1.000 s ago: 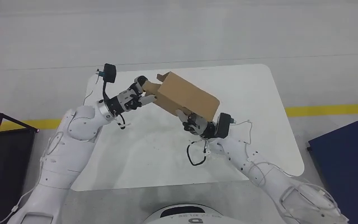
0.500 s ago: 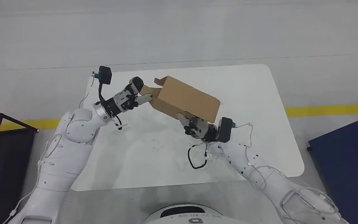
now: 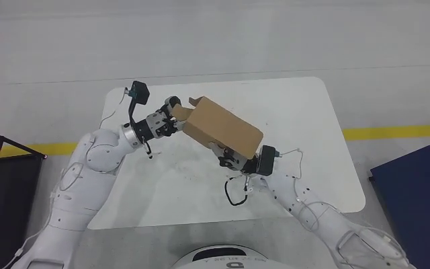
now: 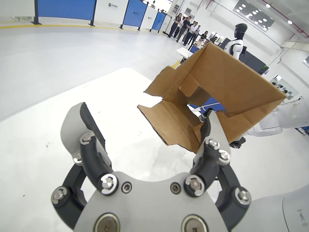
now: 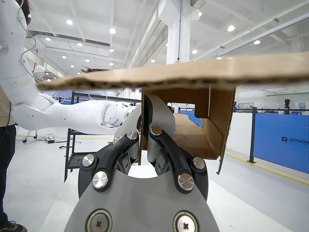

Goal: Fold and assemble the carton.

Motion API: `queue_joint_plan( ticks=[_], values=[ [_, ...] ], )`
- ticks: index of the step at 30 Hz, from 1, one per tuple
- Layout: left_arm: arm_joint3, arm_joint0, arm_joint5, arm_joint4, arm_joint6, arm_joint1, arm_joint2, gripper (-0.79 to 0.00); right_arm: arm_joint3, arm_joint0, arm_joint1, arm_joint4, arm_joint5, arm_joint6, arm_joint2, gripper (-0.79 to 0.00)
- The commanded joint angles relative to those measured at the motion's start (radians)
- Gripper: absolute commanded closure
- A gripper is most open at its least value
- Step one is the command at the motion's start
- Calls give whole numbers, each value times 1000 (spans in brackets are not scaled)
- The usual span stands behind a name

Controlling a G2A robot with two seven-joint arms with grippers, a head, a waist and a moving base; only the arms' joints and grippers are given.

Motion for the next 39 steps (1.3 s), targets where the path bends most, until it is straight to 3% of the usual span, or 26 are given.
queue_joint_plan(
  ticks=[1,15,22,27,34,39],
  values=[
    [0,7,-1,-3,6,1,-8,-785,1,-4,-1,-1,-1,-3,4,0],
    [-11,60,22,21,65,21,-156,-785,-3,-24,9,9,4,-18,40,0],
    [-53,12,89,103,37,28,-207,-785,-3,-24,9,9,4,-18,40,0],
    [-59,-101,200,161,-151,31,-163,-785,-39,-40,8,20,2,59,47,0],
    [-33,-203,210,170,-236,21,-63,-785,-48,-49,7,19,-2,70,64,0],
    [-20,-227,203,182,-239,16,-26,-785,-45,-52,6,19,1,68,73,0]
  ],
)
